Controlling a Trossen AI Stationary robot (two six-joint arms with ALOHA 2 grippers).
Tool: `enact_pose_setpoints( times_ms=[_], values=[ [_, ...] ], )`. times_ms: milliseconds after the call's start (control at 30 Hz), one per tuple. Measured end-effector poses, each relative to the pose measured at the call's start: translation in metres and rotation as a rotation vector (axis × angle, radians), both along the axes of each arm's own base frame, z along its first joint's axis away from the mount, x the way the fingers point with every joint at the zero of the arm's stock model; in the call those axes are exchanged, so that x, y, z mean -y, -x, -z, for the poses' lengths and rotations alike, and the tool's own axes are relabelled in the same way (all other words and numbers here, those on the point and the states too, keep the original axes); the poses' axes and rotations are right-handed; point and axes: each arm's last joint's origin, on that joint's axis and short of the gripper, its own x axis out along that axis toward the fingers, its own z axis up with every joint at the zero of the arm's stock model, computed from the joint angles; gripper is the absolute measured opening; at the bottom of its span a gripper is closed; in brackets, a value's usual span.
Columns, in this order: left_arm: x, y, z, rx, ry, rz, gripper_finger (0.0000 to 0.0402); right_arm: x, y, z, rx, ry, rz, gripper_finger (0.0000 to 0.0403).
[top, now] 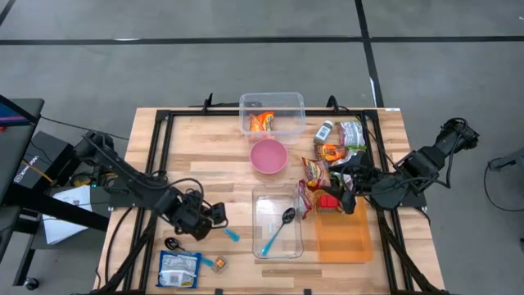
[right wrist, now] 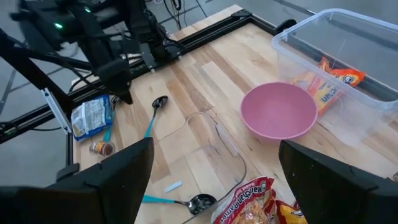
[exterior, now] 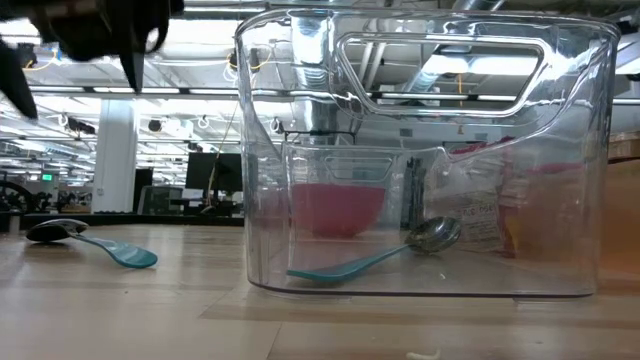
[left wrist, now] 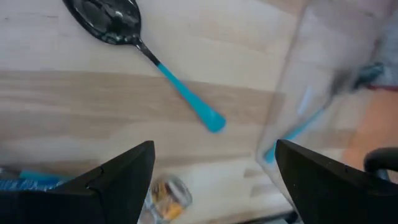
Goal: Pick & Place Food Item
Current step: Put the blue spoon into the bottom transparent bin
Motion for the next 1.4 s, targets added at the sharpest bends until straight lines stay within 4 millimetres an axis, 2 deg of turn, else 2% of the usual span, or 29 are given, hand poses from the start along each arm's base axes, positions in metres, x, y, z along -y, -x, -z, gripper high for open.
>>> enact_pose_setpoints(
  times_ms=[267,433,900,1100,1400],
  values=[
    [-0.021,0.004,0.033,-0.087,0.01,-0.053,0.0328,0.001,0.001,0.001,-0.013,0.012,-0.004,0.0338],
    [-0.025,0.007,0.049,-0.108,0.06,-0.049,0.0328,0.001,0.001,0.001,-0.015,0.014,-0.004,0.0338],
    [-0.039,0.009,0.08,-0.104,0.103,-0.107,0.0325,0.001,0.002,0.002,-0.031,0.026,-0.003,0.0338],
    [-0.049,0.014,0.09,-0.118,0.096,-0.14,0.0291,0.001,0.002,0.002,-0.031,0.026,-0.003,0.0338],
    [-0.058,0.015,0.095,-0.127,0.075,-0.16,0.0208,0.001,0.002,0.002,-0.027,0.018,0.001,0.0338]
  ],
)
